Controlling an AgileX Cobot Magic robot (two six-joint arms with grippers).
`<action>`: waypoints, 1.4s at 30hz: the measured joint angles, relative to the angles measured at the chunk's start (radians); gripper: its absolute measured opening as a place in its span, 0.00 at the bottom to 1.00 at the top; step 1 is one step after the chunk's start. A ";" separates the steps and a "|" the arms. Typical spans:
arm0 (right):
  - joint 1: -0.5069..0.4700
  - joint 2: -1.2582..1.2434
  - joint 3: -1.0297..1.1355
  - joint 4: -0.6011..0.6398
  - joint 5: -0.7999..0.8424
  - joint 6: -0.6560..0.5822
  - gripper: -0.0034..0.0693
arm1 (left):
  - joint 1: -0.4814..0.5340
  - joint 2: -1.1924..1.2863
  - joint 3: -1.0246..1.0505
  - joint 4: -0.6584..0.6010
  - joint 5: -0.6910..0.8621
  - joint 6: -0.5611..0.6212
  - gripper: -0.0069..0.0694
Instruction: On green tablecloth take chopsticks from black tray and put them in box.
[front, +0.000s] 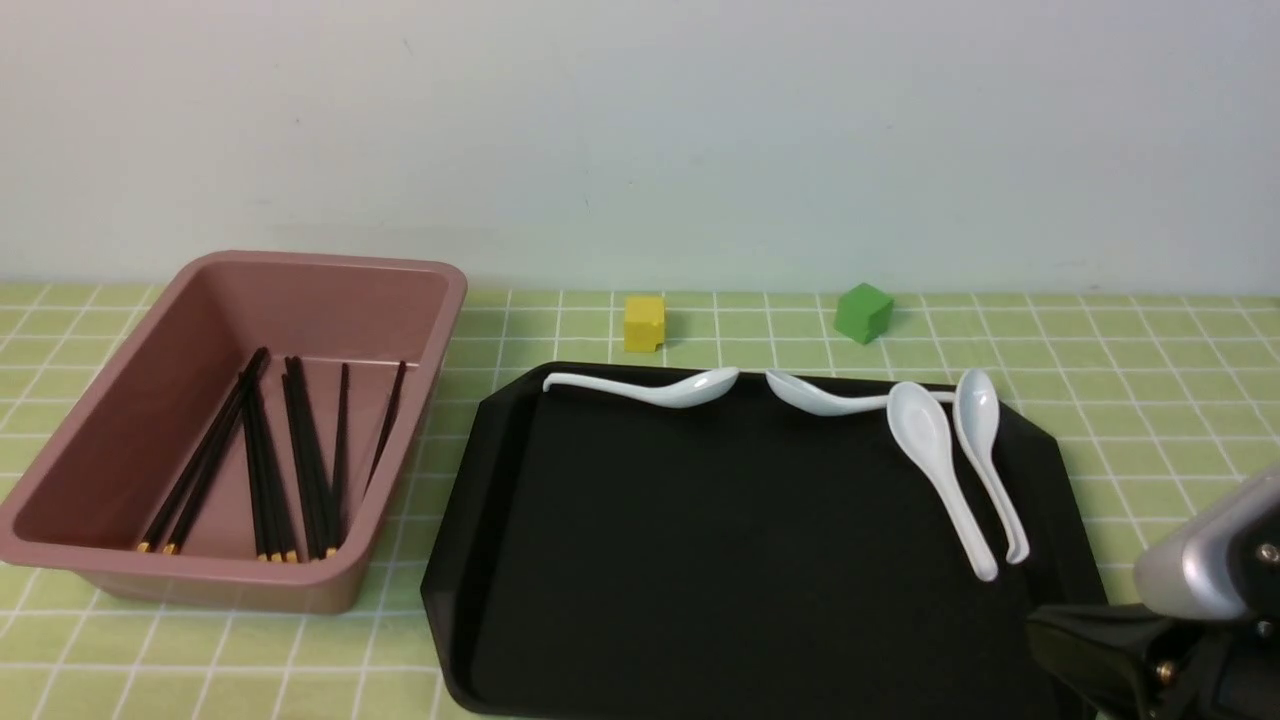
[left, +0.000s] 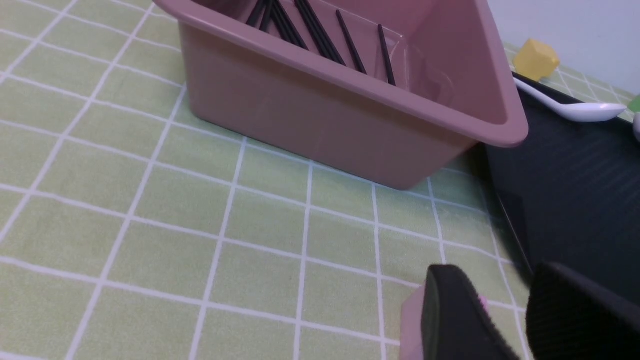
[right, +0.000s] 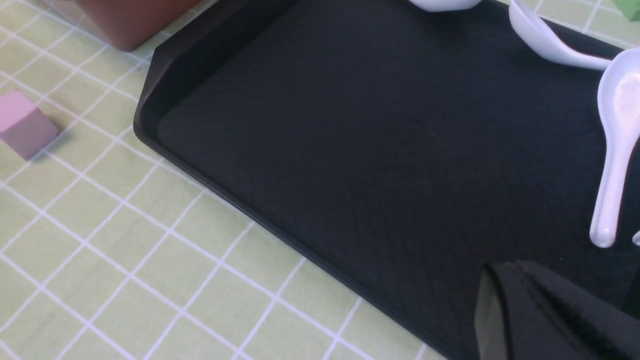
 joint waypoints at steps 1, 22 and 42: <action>0.000 0.000 0.000 0.000 0.000 0.000 0.08 | 0.000 0.000 0.000 0.000 0.000 0.000 0.40; -0.158 -0.251 0.041 0.007 -0.001 0.002 0.11 | 0.000 0.000 0.000 0.000 0.000 0.000 0.40; -0.540 -0.818 0.466 0.083 0.019 -0.003 0.14 | 0.000 0.000 0.000 0.000 0.000 0.000 0.40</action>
